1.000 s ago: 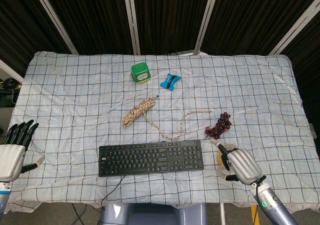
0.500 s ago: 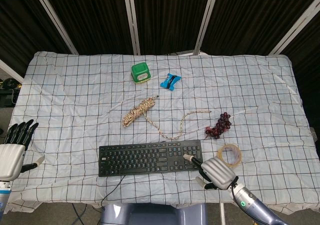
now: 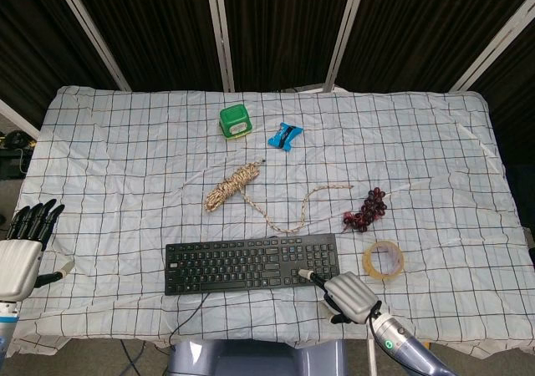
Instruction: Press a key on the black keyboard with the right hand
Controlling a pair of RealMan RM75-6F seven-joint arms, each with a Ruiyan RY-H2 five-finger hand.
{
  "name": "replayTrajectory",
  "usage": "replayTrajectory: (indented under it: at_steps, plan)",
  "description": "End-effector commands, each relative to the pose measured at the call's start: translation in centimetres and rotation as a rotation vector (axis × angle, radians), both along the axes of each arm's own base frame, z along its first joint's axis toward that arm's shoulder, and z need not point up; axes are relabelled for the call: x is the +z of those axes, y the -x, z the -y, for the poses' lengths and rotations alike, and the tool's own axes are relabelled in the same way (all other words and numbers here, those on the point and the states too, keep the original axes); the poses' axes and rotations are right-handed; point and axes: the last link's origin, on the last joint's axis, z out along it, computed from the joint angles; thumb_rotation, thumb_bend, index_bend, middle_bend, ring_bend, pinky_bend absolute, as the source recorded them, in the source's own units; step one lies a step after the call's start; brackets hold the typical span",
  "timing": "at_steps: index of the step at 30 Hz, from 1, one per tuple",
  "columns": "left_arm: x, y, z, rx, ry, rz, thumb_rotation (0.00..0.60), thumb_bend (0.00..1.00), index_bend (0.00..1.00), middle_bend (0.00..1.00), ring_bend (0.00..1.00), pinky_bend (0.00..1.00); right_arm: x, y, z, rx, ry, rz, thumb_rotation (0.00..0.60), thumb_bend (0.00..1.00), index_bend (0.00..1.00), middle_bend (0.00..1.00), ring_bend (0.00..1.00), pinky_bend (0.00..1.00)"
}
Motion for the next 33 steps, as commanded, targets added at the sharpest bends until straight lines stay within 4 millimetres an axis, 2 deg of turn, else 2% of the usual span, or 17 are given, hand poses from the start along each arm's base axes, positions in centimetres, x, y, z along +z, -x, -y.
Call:
replayTrajectory:
  at_steps: [1,15,33]
  plan:
    - [0.0,0.0,0.0,0.000,-0.001,0.000,0.600,0.11,0.00,0.00,0.00,0.00,-0.6,-0.2,-0.2,-0.008,-0.011,-0.005,0.600,0.55,0.09,0.89,0.81,0.69]
    - [0.0,0.0,0.0,0.002,0.001,0.004,0.600,0.11,0.00,0.00,0.00,0.00,-2.5,-0.5,-0.2,-0.049,-0.032,-0.030,0.600,0.56,0.09,0.89,0.81,0.69]
    - [0.0,0.0,0.0,0.005,0.005,0.009,0.600,0.11,0.00,0.00,0.00,0.00,-3.6,-0.7,0.3,-0.076,-0.028,-0.052,0.600,0.57,0.09,0.90,0.82,0.69]
